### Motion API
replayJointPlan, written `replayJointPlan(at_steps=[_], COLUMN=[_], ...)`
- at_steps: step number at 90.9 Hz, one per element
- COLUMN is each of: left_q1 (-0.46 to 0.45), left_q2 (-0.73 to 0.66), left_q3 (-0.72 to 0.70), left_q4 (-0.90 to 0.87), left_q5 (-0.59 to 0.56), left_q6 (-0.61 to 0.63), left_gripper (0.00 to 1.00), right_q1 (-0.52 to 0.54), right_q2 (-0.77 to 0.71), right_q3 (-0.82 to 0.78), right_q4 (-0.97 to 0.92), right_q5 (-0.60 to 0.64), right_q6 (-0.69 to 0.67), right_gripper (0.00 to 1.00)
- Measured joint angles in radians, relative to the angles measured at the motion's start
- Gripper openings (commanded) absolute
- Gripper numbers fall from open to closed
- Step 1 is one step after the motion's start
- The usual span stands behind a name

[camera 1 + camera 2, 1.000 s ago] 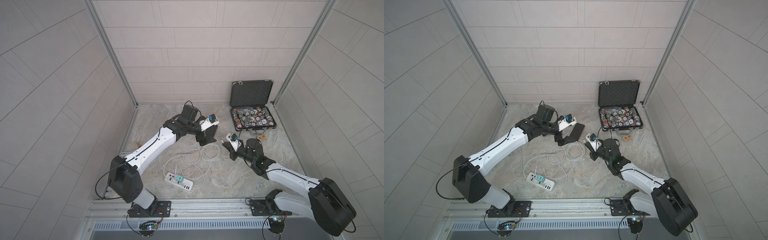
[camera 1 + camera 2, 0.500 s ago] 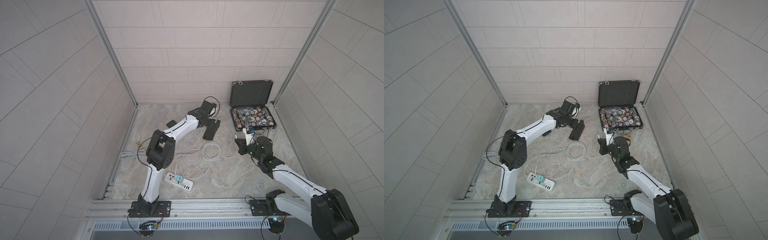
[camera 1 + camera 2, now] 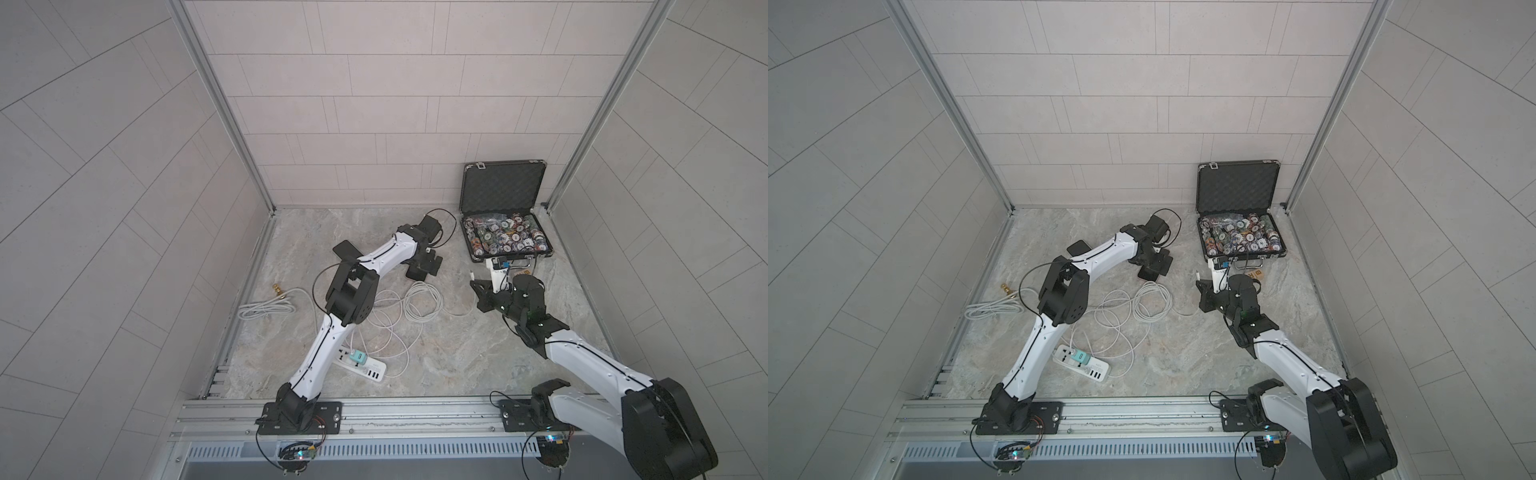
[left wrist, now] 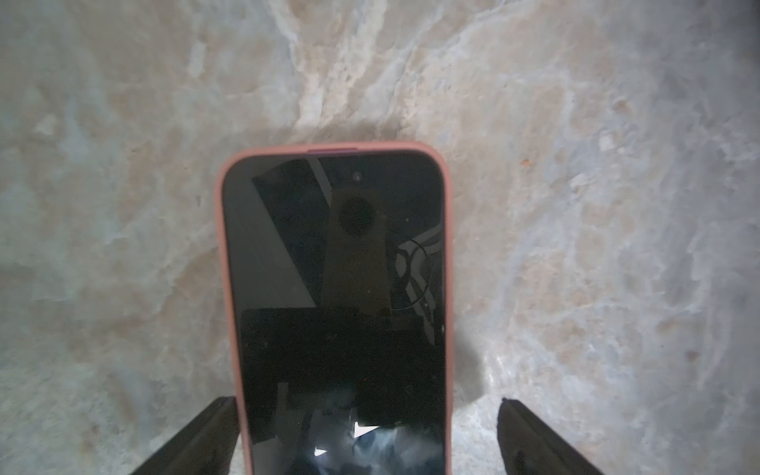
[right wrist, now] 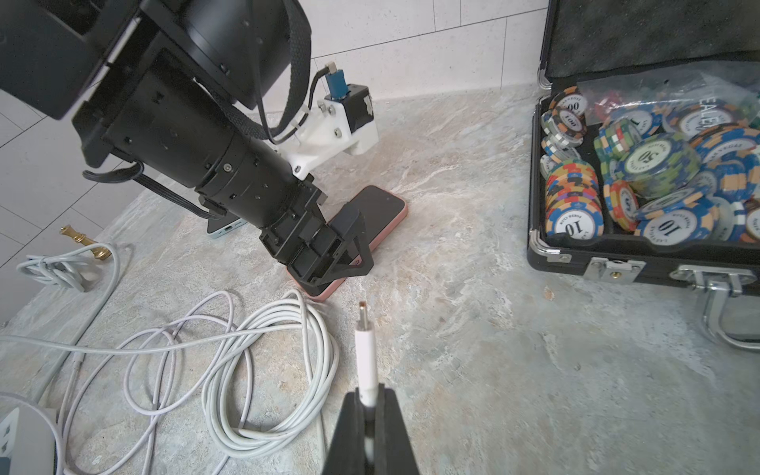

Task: Plug the charging cable into the phone
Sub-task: Pick up the phone at the center of the board.

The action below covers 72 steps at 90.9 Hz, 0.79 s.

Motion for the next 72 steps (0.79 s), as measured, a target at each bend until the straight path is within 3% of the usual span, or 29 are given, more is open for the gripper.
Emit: replayJointPlan(at_steps=[13,33,49,72], left_q1=[-0.003,0.002,0.014,0.05], left_q2=[0.012,0.092,0.111,0.111], left_q3=[0.026,0.14,0.184,0.201], left_q4=[-0.009,-0.057,-0.084,-0.102], left_q5=[-0.027,-0.012,0.005,0.06], left_q6=[-0.005,-0.018,-0.031,-0.095], left_gripper=[0.89,0.86,0.72,0.68], right_q1=[0.0,0.0,0.0,0.0], right_q2=[0.014,0.021,0.02,0.028], right_q3=[0.0,0.0,0.0,-0.002], right_q4=[0.013,0.024,0.024,0.032], right_q5=[-0.007,-0.018,-0.023,-0.068], right_q6=[0.0,0.0,0.0,-0.004], right_gripper=[0.0,0.0,0.0,0.02])
